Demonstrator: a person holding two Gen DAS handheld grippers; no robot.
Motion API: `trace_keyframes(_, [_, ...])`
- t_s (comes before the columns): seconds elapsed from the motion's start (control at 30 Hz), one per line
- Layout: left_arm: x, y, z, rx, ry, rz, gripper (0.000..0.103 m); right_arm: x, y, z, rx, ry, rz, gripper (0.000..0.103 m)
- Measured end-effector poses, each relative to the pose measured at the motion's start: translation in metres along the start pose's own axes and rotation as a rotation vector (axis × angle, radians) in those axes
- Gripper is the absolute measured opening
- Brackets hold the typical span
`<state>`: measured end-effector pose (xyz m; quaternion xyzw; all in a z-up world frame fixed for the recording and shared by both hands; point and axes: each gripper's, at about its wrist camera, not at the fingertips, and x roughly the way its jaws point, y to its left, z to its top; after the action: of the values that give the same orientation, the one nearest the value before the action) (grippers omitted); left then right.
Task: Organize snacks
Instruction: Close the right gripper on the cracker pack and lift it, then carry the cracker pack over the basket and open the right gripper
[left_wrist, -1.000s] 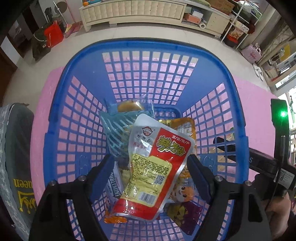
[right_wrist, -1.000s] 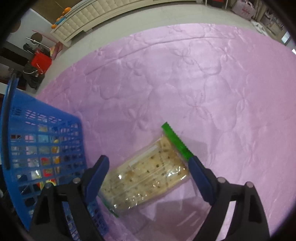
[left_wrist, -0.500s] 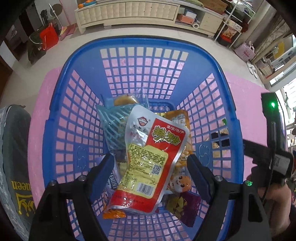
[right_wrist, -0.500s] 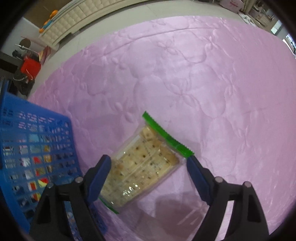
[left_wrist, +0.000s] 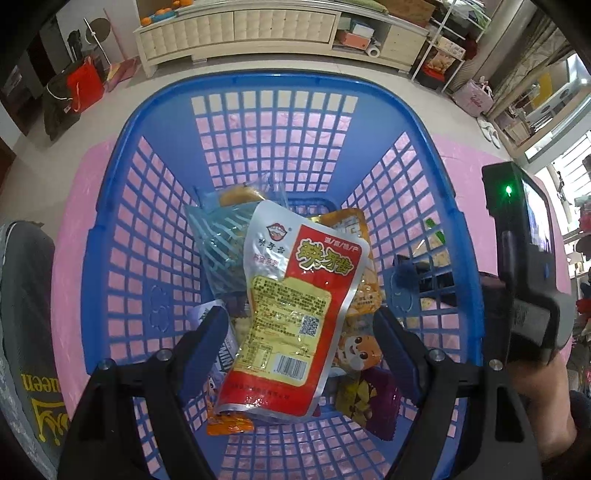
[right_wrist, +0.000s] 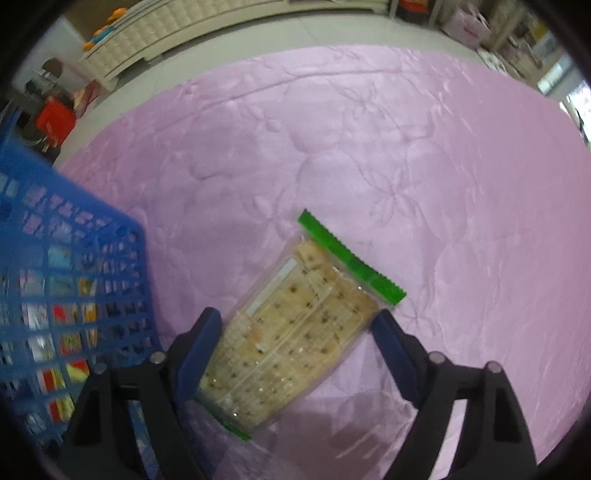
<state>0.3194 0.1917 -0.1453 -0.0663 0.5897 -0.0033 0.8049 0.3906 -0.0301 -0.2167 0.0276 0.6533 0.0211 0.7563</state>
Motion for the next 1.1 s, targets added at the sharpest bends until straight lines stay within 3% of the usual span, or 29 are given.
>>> trace_keyframes(0.27, [-0.007, 0.000, -0.010, -0.008, -0.009, 0.000, 0.079, -0.015, -0.006, -0.025, -0.121, -0.056, 0.071, 0.063])
trace_keyframes(0.43, [-0.022, -0.005, -0.016, -0.018, -0.026, 0.016, 0.079, -0.037, -0.033, -0.036, -0.094, -0.053, 0.130, 0.062])
trace_keyframes(0.73, [-0.069, -0.015, -0.031, -0.010, -0.092, 0.029, 0.079, -0.114, -0.054, -0.054, -0.104, -0.153, 0.189, 0.062])
trace_keyframes(1.1, [-0.121, -0.010, -0.047, 0.005, -0.217, 0.038, 0.079, -0.181, 0.000, -0.064, -0.230, -0.327, 0.208, 0.062])
